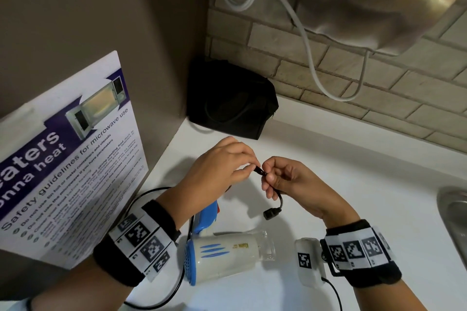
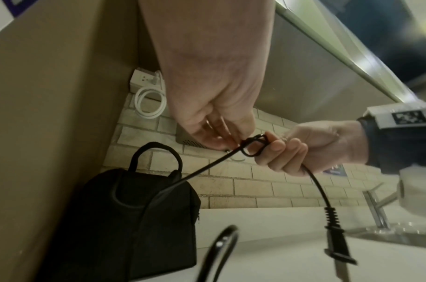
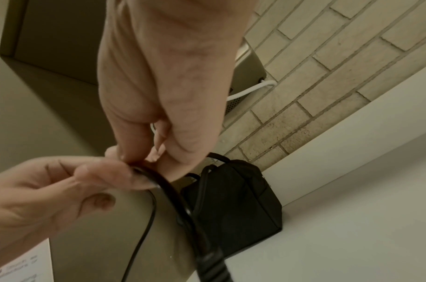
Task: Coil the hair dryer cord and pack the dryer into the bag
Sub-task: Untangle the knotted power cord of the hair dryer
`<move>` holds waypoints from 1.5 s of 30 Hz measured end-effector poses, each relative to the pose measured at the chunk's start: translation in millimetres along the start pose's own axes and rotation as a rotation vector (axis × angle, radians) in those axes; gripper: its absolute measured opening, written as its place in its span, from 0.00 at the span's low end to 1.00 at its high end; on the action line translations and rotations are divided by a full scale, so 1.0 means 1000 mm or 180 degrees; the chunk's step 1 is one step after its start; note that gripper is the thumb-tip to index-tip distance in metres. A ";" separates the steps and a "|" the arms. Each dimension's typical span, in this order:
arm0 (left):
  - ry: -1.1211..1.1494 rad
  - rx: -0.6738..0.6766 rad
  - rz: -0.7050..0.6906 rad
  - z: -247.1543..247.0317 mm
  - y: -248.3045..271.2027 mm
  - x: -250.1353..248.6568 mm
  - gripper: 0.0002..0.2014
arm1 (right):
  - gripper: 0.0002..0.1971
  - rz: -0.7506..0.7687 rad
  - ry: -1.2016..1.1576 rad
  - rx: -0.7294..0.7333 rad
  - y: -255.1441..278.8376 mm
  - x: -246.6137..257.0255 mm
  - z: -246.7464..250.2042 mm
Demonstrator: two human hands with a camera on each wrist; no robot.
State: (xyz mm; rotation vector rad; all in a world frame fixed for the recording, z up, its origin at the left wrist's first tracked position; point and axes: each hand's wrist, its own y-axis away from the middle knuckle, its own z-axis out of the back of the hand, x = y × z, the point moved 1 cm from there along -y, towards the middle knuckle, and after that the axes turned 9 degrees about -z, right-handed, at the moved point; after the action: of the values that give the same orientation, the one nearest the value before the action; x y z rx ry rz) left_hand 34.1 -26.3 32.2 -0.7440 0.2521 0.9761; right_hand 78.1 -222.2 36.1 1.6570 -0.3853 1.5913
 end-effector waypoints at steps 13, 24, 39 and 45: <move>0.0985 -0.0413 0.1268 -0.011 0.002 0.003 0.06 | 0.09 0.0101 -0.0082 0.0049 -0.003 -0.003 -0.006; 0.1526 -0.0256 0.1501 -0.005 -0.006 0.002 0.14 | 0.06 0.0012 -0.0438 0.0156 0.000 -0.004 -0.006; 0.1290 -0.0460 0.1782 -0.007 -0.005 0.000 0.06 | 0.06 -0.0223 -0.1050 0.0150 -0.001 -0.009 -0.008; 0.0464 0.0413 0.1065 -0.011 0.001 -0.006 0.07 | 0.04 -0.0444 -0.1198 -0.0028 0.000 -0.007 -0.011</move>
State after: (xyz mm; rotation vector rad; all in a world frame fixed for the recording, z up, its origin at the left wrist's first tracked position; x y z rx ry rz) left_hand 31.4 -37.4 26.9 -0.6662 0.5756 1.2101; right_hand 69.8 -216.6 28.1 1.9345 -0.4549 1.1729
